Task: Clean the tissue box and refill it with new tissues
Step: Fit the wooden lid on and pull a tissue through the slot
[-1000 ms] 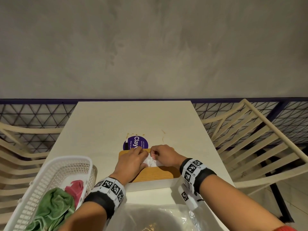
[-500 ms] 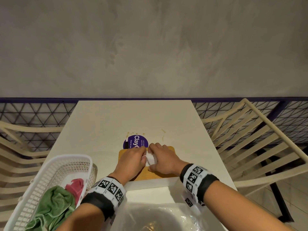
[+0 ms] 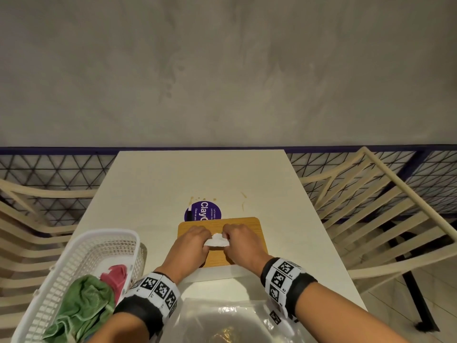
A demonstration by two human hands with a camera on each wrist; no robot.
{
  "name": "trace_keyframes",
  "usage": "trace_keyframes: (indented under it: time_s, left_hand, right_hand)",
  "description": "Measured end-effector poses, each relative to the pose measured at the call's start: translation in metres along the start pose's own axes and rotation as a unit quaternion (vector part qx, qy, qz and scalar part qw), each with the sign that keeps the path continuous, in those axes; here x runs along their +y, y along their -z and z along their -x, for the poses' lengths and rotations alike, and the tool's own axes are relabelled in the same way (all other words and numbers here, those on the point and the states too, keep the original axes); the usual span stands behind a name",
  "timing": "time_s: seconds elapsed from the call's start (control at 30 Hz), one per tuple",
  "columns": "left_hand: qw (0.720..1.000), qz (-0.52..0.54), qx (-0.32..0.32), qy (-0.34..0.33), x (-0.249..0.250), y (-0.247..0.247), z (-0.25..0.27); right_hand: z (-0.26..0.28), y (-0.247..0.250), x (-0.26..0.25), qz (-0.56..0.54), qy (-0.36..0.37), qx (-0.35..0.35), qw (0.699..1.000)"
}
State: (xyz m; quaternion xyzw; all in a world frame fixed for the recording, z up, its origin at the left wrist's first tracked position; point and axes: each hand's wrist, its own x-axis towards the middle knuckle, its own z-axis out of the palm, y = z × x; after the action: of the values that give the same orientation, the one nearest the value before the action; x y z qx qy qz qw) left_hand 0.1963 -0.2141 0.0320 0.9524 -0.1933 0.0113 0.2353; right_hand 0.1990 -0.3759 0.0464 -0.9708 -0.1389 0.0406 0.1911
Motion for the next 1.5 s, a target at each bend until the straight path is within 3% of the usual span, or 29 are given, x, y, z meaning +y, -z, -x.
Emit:
trace_keyframes:
  time_s: [0.27,0.4,0.47,0.6,0.7,0.77,0.83,0.93,1.0,1.13,1.27,1.4,1.5]
  left_hand:
    - [0.994,0.067,0.014,0.081,-0.006,0.004,-0.003]
    - [0.984,0.142,0.029,0.106,-0.011,0.006,-0.006]
    - [0.982,0.164,0.029,0.088,-0.013,0.006,-0.006]
    - [0.984,0.149,-0.092,0.042,-0.010,0.010,-0.006]
    - [0.984,0.047,-0.173,0.008,-0.008,0.010,-0.009]
    - [0.982,0.027,-0.186,0.010,-0.007,0.010,-0.012]
    - [0.987,0.052,-0.149,0.025,-0.007,0.012,-0.015]
    - [0.993,0.093,-0.027,0.073,-0.013,0.018,-0.015]
    - [0.990,0.107,0.009,0.096,-0.017,0.019,-0.013]
    - [0.977,0.175,0.032,0.120,-0.019,0.015,-0.010]
    - [0.952,0.254,0.078,0.154,-0.018,0.017,-0.011]
    - [0.959,0.249,0.035,0.133,-0.015,0.021,-0.011]
    - [0.967,0.227,0.011,0.115,-0.011,0.020,-0.010]
  right_hand:
    - [-0.007,0.010,0.020,0.108,0.003,0.038,0.993]
    - [-0.012,0.018,0.034,-0.081,-0.039,0.039,0.995]
    - [-0.012,0.020,0.036,-0.137,0.001,0.014,0.990]
    - [-0.009,0.014,0.039,-0.034,0.111,-0.119,0.986]
    - [-0.014,0.011,0.040,0.002,0.119,-0.170,0.978]
    - [-0.017,0.011,0.037,0.010,0.108,-0.171,0.979]
    - [-0.021,0.014,0.035,-0.006,0.084,-0.132,0.988]
    - [-0.025,0.017,0.044,-0.097,0.012,-0.038,0.995]
    - [-0.023,0.020,0.049,-0.123,-0.028,-0.053,0.991]
    - [-0.021,0.022,0.053,-0.097,-0.033,-0.125,0.987]
    - [-0.022,0.026,0.057,-0.135,-0.039,-0.102,0.985]
    - [-0.020,0.029,0.053,-0.218,-0.050,-0.113,0.968]
    - [-0.016,0.025,0.044,-0.113,-0.042,-0.129,0.984]
